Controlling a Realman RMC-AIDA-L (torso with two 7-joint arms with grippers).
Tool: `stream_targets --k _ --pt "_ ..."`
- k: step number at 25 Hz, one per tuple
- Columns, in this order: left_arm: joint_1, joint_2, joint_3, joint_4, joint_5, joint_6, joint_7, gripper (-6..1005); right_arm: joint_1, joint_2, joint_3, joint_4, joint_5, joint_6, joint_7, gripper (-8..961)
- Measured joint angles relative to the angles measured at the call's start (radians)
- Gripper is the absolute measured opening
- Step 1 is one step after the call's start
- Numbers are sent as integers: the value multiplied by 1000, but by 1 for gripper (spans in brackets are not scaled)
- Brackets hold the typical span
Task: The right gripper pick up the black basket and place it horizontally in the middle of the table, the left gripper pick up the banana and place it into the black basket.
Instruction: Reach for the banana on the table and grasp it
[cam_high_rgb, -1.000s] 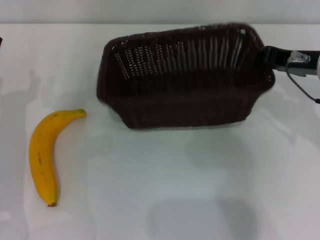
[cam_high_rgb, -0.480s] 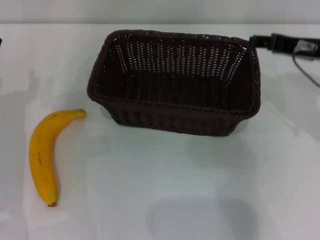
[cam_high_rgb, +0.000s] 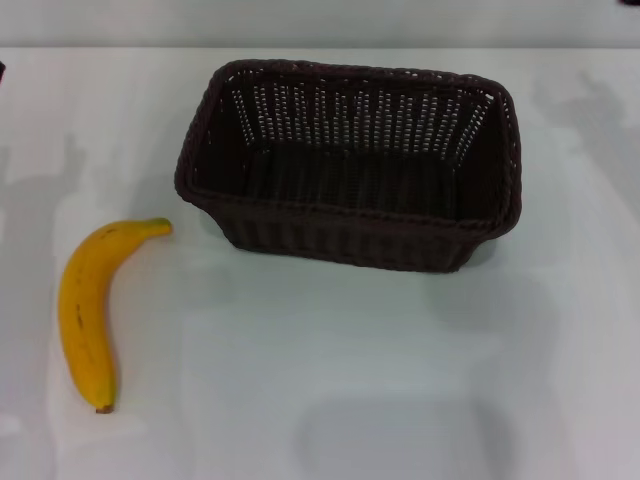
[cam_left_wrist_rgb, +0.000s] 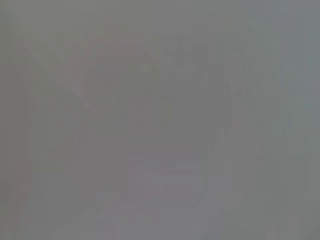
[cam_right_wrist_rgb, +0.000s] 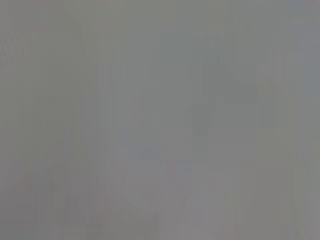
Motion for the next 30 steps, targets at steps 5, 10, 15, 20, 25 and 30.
stream_targets --k 5,10,15,20,25,30 --pt "13 -4 -79 70 100 -79 11 883 1 0 -12 -146 26 -311 -45 664" --pt "41 -14 -167 146 199 -149 59 883 2 -1 -78 -248 13 -616 -56 663" --pt "66 -19 -201 192 229 -152 97 882 -21 -5 -199 -302 -82 -906 -57 661" --pt "98 -20 -205 242 231 -141 143 882 -36 -8 -271 -394 -234 -1203 51 661" --pt "129 -20 -201 288 231 -120 157 882 -26 -9 -272 -579 -370 -1493 298 661" --pt "178 -21 -198 357 248 -129 157 882 -16 -13 -266 -701 -400 -1663 474 661"
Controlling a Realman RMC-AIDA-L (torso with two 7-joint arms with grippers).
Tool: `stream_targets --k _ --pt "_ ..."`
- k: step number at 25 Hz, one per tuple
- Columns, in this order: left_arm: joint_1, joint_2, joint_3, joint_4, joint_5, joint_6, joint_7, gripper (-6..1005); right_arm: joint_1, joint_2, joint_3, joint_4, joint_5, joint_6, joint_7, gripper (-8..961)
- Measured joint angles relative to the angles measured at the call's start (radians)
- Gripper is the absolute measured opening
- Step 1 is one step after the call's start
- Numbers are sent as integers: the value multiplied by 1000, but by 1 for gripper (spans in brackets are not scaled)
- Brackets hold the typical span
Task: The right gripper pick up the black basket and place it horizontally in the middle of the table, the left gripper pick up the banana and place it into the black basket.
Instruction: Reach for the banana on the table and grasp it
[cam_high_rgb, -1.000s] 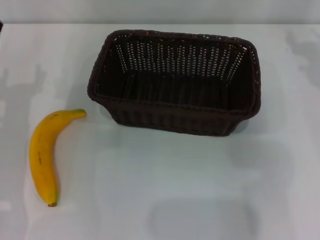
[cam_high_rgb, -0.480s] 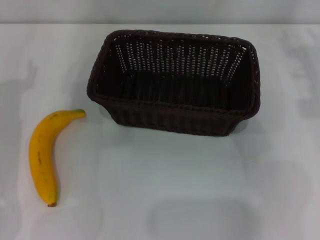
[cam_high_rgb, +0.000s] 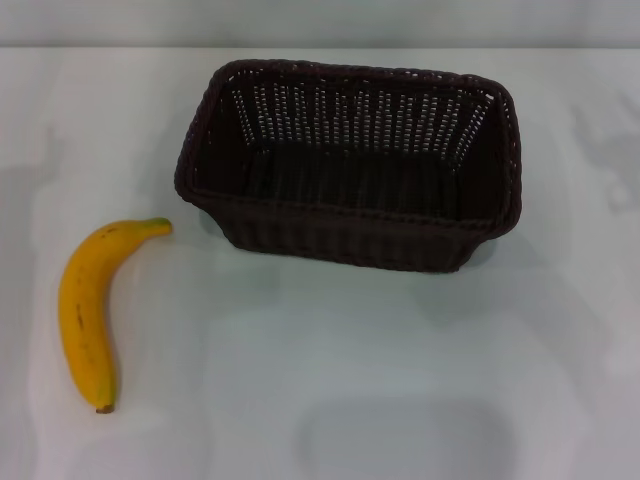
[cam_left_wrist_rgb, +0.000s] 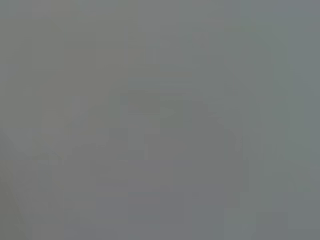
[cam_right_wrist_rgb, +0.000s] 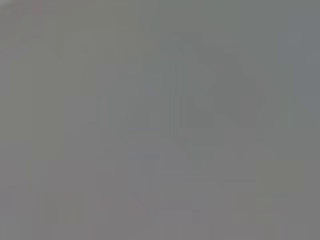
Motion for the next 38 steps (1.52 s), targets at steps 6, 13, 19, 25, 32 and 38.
stream_targets --k 6,13,19,25,32,38 --pt "96 9 -23 275 41 -347 0 882 -33 -15 -4 -22 -30 -54 81 661" --pt "132 3 -110 573 122 -928 1 882 -37 -24 -10 -37 -31 -55 138 661" --pt "110 2 -172 754 125 -1364 1 882 -33 -43 -3 -39 -74 -23 183 661" --pt "46 2 -220 848 129 -1728 7 882 -23 -59 -6 -39 -79 11 221 661" --pt "19 1 -222 891 123 -1930 24 882 -9 -66 0 -28 -101 33 226 661" --pt "-8 1 -229 894 125 -2020 -4 882 10 -69 1 -26 -105 50 227 661"
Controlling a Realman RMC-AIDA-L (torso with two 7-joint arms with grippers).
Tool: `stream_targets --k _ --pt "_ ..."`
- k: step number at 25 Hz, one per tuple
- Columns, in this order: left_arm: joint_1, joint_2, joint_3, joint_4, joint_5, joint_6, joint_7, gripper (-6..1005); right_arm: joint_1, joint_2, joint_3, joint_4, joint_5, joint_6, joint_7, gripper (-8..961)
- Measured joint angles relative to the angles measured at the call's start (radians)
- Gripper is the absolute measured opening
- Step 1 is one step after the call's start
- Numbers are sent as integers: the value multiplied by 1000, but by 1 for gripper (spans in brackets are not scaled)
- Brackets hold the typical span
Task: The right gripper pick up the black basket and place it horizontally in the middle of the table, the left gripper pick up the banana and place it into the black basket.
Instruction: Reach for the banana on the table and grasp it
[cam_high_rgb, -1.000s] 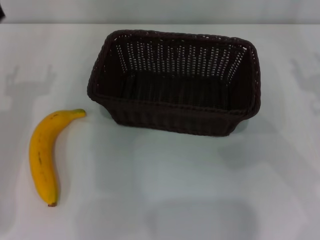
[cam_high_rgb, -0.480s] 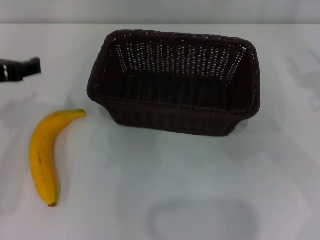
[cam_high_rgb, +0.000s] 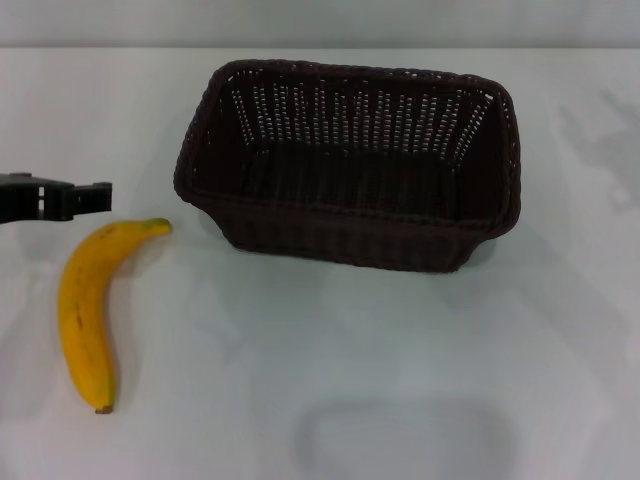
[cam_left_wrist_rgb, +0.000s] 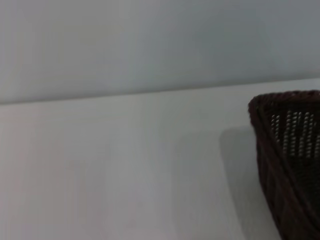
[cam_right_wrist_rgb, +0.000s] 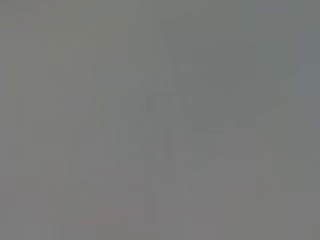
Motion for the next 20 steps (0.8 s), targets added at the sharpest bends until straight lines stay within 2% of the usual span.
stream_targets --k 16,20 --pt "-67 -1 -30 -189 -35 -10 -69 882 14 -7 0 13 -2 33 2 661" --pt "-76 -2 -32 -203 -39 -21 -73 882 17 -7 -3 20 -1 46 3 661"
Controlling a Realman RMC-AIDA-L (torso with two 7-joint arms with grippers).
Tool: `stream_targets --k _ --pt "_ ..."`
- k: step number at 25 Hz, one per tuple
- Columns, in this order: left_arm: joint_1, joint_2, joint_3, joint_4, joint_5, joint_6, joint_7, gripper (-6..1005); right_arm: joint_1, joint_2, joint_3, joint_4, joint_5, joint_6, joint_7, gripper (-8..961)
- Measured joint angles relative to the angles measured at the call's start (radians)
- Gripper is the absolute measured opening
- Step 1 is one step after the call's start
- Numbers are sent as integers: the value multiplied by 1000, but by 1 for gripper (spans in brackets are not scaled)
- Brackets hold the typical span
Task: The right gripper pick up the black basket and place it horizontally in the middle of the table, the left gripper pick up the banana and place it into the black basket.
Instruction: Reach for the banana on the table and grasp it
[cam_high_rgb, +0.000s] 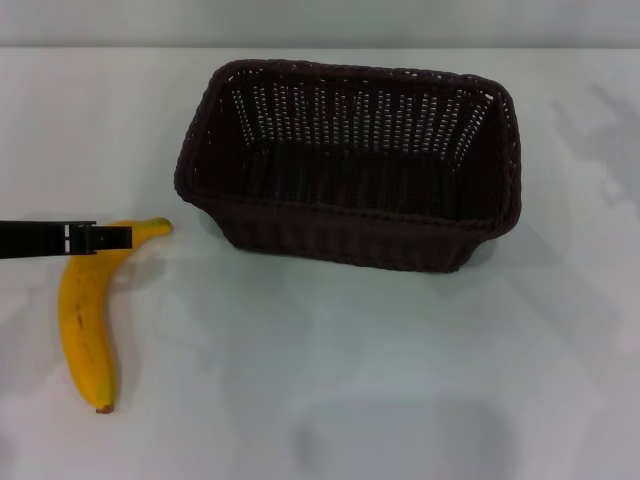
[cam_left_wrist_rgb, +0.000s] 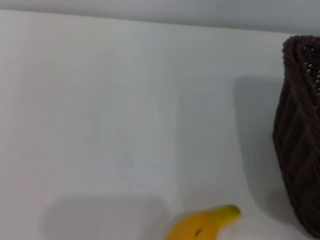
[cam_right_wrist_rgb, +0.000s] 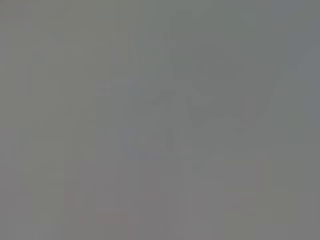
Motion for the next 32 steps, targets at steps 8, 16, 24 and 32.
stream_targets --k 8,16,24,32 --pt "-1 0 -54 45 5 -119 -9 881 -8 -5 2 20 -11 29 9 661" --pt "10 -1 -60 59 -3 -150 -24 881 -18 -10 3 23 -15 31 22 661" --pt "8 -2 -58 50 -9 -150 -25 881 -35 -8 4 23 -15 29 22 661" --pt "-4 -1 -122 -24 -10 -130 -27 882 -35 -3 4 20 -15 32 22 661"
